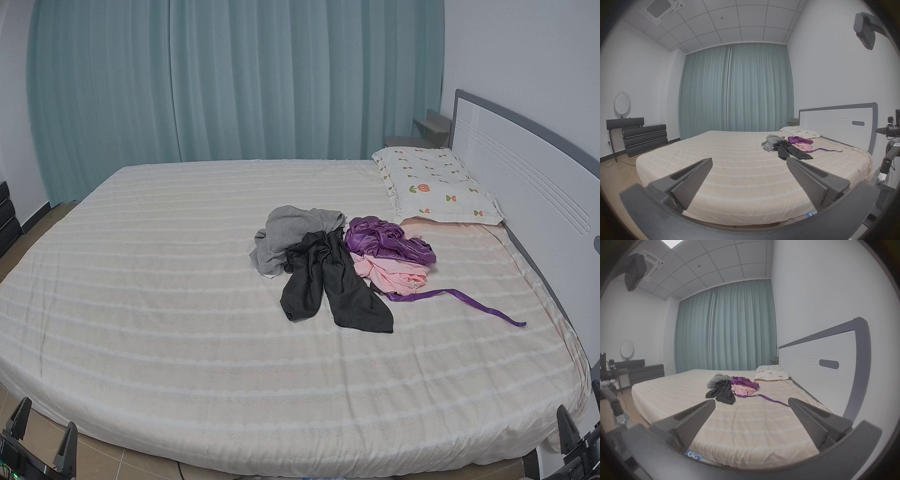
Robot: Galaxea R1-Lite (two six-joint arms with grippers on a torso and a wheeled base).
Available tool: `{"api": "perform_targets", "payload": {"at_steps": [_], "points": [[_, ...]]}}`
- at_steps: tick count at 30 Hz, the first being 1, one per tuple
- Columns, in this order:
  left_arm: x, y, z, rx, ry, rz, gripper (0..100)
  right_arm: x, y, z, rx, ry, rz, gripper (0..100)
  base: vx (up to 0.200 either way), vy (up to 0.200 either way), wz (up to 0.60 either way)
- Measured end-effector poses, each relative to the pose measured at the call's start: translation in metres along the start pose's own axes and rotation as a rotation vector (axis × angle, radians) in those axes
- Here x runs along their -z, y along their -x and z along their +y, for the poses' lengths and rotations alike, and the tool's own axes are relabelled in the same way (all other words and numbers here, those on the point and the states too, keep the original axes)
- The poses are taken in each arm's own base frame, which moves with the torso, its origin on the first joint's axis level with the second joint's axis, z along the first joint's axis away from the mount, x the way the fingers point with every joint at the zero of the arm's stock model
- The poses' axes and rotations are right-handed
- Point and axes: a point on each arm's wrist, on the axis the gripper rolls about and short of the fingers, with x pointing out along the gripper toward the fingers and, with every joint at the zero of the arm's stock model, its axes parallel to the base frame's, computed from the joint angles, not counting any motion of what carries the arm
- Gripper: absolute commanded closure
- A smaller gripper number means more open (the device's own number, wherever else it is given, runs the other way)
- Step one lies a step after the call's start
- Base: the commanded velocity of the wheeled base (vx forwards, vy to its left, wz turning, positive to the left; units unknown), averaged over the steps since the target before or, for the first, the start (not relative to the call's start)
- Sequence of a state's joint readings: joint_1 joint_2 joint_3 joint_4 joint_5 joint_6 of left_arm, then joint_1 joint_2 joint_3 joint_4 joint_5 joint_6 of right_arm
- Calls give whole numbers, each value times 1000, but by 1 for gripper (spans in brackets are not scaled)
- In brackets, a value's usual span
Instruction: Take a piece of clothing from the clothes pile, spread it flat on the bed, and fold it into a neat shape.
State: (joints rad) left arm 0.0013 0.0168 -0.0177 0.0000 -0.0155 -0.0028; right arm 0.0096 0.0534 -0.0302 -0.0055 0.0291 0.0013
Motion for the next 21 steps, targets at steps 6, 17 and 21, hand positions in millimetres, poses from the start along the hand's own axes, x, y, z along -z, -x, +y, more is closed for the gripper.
{"api": "perform_targets", "payload": {"at_steps": [6, 17, 21], "points": [[0, 0, 0, 0, 0, 0, 0, -32, -5, 0, -17, -42, -4, 0, 0, 0, 0], [0, 0, 0, 0, 0, 0, 0, -78, -73, 3, -111, -136, 187, 0, 0, 0, 0], [0, 0, 0, 0, 0, 0, 0, -88, -109, 6, -132, -172, 261, 0, 0, 0, 0]]}}
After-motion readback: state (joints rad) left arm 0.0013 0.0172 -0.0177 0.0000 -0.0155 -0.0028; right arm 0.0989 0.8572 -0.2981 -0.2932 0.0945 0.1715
